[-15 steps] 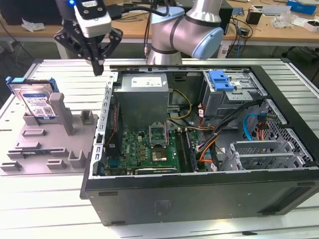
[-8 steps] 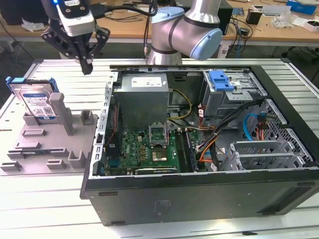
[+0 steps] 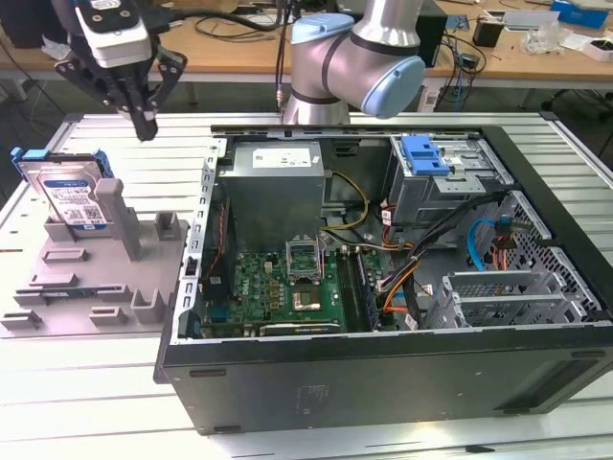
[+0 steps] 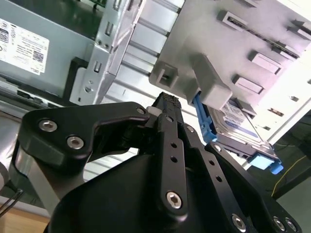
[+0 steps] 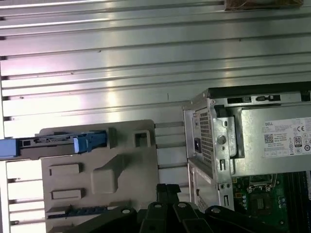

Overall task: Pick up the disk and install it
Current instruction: 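Reach for the disk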

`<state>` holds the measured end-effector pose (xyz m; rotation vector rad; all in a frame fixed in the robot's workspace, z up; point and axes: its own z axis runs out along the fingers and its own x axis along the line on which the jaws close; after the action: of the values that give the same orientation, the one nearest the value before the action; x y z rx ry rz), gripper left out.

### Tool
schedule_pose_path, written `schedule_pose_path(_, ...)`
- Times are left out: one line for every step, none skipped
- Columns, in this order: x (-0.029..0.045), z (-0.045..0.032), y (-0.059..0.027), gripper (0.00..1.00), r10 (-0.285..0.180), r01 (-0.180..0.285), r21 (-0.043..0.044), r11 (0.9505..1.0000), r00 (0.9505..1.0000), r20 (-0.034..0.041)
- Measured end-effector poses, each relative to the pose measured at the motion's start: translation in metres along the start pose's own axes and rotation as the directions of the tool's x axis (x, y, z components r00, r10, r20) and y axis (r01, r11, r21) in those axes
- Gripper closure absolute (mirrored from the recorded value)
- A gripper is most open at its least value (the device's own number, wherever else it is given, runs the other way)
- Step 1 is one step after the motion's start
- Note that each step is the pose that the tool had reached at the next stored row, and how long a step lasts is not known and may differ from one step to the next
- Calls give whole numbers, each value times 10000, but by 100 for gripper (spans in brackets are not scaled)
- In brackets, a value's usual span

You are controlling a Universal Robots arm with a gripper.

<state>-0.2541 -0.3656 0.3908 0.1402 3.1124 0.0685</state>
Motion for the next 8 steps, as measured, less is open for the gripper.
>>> schedule_pose_path(28, 0, 5, 89, 4, -4, 0, 10000, 10000, 1)
schedule_pose_path(74, 2, 12, 89, 10, -10, 0, 10000, 10000, 1)
schedule_pose_path(103, 2, 16, 89, 13, -13, 0, 10000, 10000, 1)
schedule_pose_path(135, 3, 21, 89, 16, -16, 0, 10000, 10000, 1)
schedule_pose_path(185, 3, 29, 89, 21, -21, 0, 10000, 10000, 1)
schedule_pose_path(216, 4, 34, 89, 25, -25, 0, 10000, 10000, 2)
schedule_pose_path(247, 5, 39, 89, 29, -29, 0, 10000, 10000, 2)
schedule_pose_path(277, 5, 44, 89, 32, -32, 1, 10000, 10000, 2)
